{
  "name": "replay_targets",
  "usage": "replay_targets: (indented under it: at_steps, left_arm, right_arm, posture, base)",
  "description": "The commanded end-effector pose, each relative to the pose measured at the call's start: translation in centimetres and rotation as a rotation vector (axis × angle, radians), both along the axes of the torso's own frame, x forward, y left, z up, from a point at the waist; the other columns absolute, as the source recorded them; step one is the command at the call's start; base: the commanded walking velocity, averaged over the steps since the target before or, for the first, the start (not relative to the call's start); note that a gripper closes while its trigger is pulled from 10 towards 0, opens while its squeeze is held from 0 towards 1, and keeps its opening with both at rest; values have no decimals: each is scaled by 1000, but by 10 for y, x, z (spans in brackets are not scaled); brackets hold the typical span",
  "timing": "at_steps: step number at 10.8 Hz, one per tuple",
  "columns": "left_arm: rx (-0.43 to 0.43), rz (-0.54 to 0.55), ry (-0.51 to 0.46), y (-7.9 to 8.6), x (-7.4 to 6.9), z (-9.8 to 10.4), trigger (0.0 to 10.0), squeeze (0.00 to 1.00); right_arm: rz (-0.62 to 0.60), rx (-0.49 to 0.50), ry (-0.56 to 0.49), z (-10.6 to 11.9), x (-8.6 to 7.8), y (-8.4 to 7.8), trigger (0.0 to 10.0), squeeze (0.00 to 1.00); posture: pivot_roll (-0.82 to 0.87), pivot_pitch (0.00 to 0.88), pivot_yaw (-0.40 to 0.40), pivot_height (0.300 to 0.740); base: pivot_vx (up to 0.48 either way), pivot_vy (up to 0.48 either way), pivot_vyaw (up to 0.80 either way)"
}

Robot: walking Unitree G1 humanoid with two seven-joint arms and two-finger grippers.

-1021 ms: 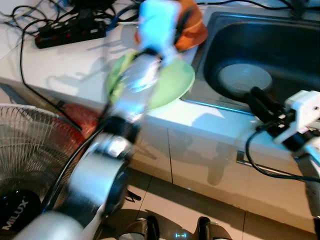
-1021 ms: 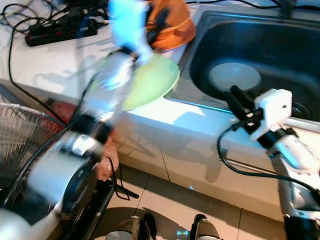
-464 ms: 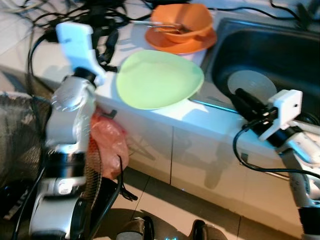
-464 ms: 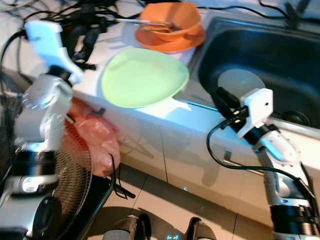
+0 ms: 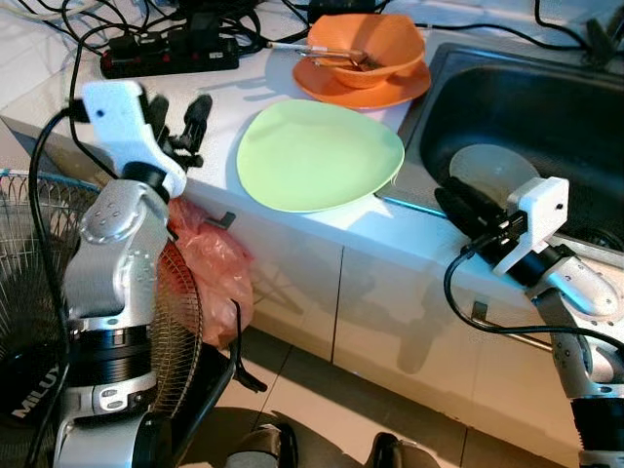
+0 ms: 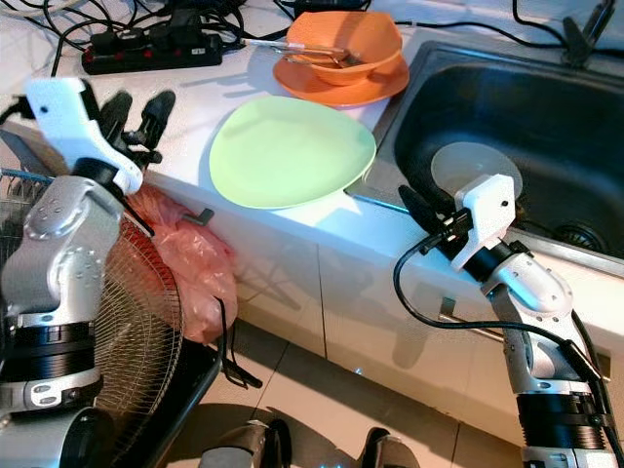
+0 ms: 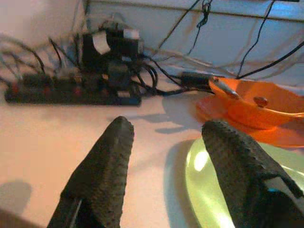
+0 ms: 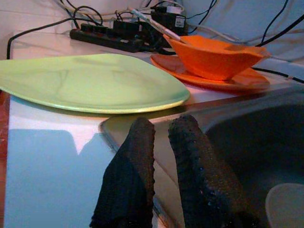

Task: Kitchen organization

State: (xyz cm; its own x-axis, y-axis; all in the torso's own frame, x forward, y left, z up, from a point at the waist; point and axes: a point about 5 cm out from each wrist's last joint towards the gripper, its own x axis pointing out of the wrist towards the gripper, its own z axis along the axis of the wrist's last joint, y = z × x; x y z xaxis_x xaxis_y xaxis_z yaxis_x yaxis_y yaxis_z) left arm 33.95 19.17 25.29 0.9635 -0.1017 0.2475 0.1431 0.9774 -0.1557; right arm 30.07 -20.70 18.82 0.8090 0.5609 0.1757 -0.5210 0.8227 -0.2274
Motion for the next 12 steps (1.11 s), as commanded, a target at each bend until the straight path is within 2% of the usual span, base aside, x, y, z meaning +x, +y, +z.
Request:
replay_targets:
  at_steps: [1, 2, 3, 6, 10, 12]
  left_arm:
    - [-80, -44, 46, 1, -3, -6, 10000, 0]
    - [-151, -66, 82, 1, -5, -11, 10000, 0]
    - [-183, -96, 109, 0, -6, -14, 10000, 0]
    - [-196, -98, 163, 0, -9, -17, 10000, 0]
    - [-269, 10, 222, 16, -8, -21, 10000, 0]
    - [-318, -44, 276, 9, -4, -27, 10000, 0]
  right_arm:
    - [15, -4, 7, -3, -1, 2, 10000, 0]
    - [18, -5, 8, -4, -2, 2, 10000, 0]
    - [22, -6, 9, -5, -2, 2, 10000, 0]
    - [29, -11, 11, -4, -1, 2, 10000, 0]
    - [38, -13, 15, -5, -1, 2, 10000, 0]
    - [39, -12, 19, -5, -2, 2, 10000, 0]
  posture:
    - [79, 147, 58, 740]
    - [78, 146, 58, 740]
    - [77, 146, 56, 740]
    - [75, 144, 52, 740]
    - [78, 150, 46, 740]
    - [75, 166, 39, 740]
  base:
    - [0, 0, 0]
    - [0, 0, 0]
    - [0, 0, 0]
    - [0, 0, 0]
    - [0, 0, 0]
    - [0, 0, 0]
